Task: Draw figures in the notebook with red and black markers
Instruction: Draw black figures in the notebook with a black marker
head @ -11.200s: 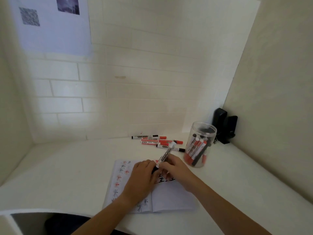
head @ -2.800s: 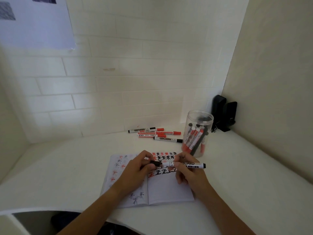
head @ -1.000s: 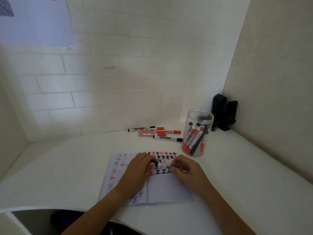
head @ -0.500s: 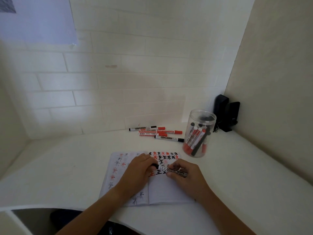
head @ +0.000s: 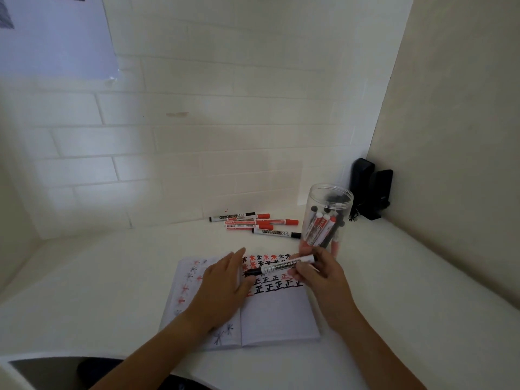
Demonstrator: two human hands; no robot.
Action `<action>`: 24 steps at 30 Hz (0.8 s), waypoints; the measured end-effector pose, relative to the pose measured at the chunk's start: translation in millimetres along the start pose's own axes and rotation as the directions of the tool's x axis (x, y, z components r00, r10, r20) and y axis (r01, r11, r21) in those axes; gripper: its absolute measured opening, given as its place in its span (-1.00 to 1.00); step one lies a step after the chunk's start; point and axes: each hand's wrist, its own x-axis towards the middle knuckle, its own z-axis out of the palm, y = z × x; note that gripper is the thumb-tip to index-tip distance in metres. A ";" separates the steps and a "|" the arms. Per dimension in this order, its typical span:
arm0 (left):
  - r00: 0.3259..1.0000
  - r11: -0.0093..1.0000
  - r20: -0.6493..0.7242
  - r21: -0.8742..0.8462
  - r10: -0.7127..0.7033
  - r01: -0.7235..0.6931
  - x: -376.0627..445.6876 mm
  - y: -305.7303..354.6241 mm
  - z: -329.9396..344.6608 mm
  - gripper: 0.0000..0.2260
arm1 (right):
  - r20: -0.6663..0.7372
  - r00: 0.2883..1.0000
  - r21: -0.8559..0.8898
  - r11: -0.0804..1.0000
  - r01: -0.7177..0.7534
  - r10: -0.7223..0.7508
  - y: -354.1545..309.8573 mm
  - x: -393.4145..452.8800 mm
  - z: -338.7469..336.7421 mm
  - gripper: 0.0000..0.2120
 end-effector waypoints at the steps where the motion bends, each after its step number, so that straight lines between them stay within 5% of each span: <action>1: 0.998 0.994 0.064 0.112 0.008 -0.016 -0.8 -4.6 0.0 -0.29 | -0.033 0.999 0.025 1.000 0.013 -0.012 -1.7 0.6 -1.6 -0.78; 4: 0.988 0.960 0.151 0.273 0.024 -0.065 -3.4 -13.5 0.4 -0.22 | -0.125 0.989 -0.040 0.996 0.078 -0.083 -6.3 2.6 -4.7 -0.74; 10: 0.983 0.946 0.183 0.318 0.001 -0.060 -4.7 -11.5 2.4 -0.31 | -0.155 0.927 -0.263 0.919 0.294 -0.341 -48.4 16.2 6.9 -0.83; 15: 0.981 0.943 0.196 0.326 -0.003 -0.062 -4.3 -7.9 -1.5 -0.28 | -0.332 0.721 -0.460 0.772 0.440 -0.609 -112.2 61.8 -2.5 -0.85; 18: 0.984 0.949 0.180 0.308 0.004 -0.060 -3.8 -7.0 -2.0 -0.22 | -0.355 0.674 -0.573 0.720 0.391 -0.648 -130.4 92.5 -10.6 -0.77; 21: 0.983 0.947 0.182 0.315 0.003 -0.061 -3.6 -7.2 -1.2 -0.21 | -0.217 0.743 -0.722 0.617 0.314 -0.633 -123.1 117.2 -16.2 -0.74; 24: 0.983 0.948 0.182 0.314 0.000 -0.058 -3.5 -6.7 -1.3 -0.22 | -0.030 0.907 -0.925 0.355 0.134 -0.420 -100.7 136.2 -19.3 -0.85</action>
